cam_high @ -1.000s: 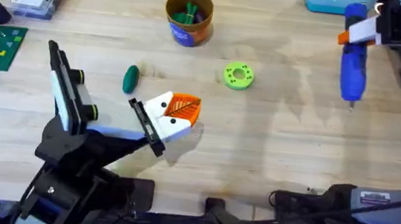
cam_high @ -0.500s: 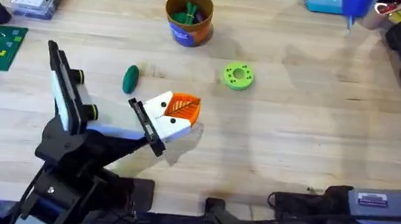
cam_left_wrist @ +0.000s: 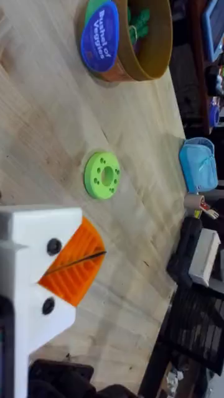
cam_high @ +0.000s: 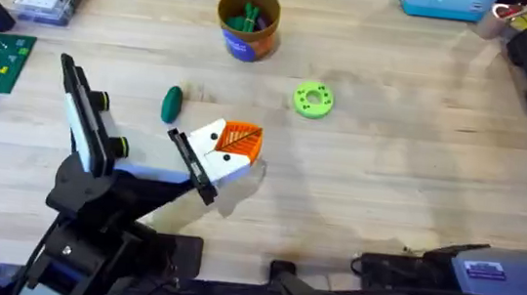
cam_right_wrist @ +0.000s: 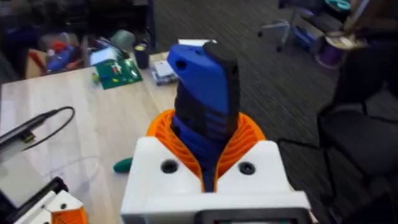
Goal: Pick up the gripper from the table and insert it into the empty holder that is missing its gripper. Then pick up a screw, insert it into the mounting hole, and use the screwdriver to tighten it. Finally, clean up the table by picking up the vegetable and placing it into the bucket.
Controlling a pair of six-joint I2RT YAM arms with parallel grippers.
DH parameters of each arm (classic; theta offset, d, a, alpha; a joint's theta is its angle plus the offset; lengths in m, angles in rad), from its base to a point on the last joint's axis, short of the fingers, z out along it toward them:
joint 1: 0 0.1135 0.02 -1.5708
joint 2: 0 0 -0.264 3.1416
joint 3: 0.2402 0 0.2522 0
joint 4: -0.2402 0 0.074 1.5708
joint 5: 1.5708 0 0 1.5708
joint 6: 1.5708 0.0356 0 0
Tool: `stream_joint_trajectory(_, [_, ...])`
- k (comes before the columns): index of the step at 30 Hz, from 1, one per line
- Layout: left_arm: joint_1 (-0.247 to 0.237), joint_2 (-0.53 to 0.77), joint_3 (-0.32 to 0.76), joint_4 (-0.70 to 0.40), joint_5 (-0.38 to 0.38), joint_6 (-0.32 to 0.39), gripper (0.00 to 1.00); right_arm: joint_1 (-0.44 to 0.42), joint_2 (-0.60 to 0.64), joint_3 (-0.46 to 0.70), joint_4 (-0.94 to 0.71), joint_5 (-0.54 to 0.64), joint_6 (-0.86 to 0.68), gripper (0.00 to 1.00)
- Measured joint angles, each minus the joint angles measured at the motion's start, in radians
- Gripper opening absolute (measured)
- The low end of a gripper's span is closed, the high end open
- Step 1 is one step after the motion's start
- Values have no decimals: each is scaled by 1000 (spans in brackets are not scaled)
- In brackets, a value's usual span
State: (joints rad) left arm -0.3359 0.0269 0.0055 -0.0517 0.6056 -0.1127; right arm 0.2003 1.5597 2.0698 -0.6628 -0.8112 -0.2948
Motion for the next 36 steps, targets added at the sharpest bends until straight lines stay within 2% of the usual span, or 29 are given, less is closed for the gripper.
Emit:
stream_joint_trajectory(7, [0,0,0,0,0,0,18,109,0,-57,160,-30,47,50])
stream_joint_trajectory(12, [0,0,0,0,-1,0,18,158,0,-177,339,-71,95,50])
stream_joint_trajectory(17, [0,0,0,0,-2,0,18,168,3,-346,684,-124,235,52])
stream_joint_trajectory(21, [0,0,0,0,-3,0,18,167,6,-508,1084,-168,410,50])
stream_joint_trajectory(25, [0,0,0,-1,-4,0,18,170,9,-631,1415,-236,599,52])
stream_joint_trajectory(36, [0,0,0,0,-4,0,18,171,10,-755,2065,-407,1101,51])
